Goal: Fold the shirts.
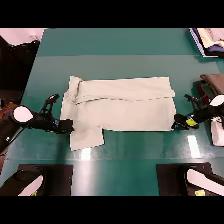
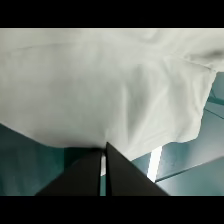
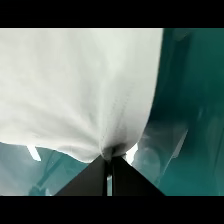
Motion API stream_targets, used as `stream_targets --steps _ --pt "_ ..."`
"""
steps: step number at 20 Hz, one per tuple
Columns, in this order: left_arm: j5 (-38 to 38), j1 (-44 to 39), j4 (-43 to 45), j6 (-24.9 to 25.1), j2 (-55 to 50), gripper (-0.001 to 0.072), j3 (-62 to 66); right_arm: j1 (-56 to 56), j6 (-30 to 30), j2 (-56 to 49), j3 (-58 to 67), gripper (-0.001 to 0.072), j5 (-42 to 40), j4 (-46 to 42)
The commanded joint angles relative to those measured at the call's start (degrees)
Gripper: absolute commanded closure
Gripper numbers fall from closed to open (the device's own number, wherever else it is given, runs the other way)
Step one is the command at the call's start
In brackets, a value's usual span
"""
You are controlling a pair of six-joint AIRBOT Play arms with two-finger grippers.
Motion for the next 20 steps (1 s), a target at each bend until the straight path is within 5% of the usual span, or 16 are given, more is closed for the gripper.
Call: stream_targets --steps 1,5,9,20 --pt "-3.85 0.02 1.01 -0.09 2.08 0.0675 2.54 -0.87 -0.39 3.58 0.02 0.0694 4.39 -0.37" --pt "-12.26 -0.15 0.20 -2.23 9.77 0.0675 7.30 -7.23 -0.33 14.40 0.02 0.0696 12.74 -0.33" --pt "-14.51 -0.15 -2.05 -3.28 14.99 0.0674 7.50 -8.37 0.81 21.51 0.02 0.0696 11.02 0.39" --pt "17.88 -0.13 3.72 -3.06 9.42 0.0674 7.56 4.11 2.93 6.86 18.03 0.0696 -7.26 4.68"
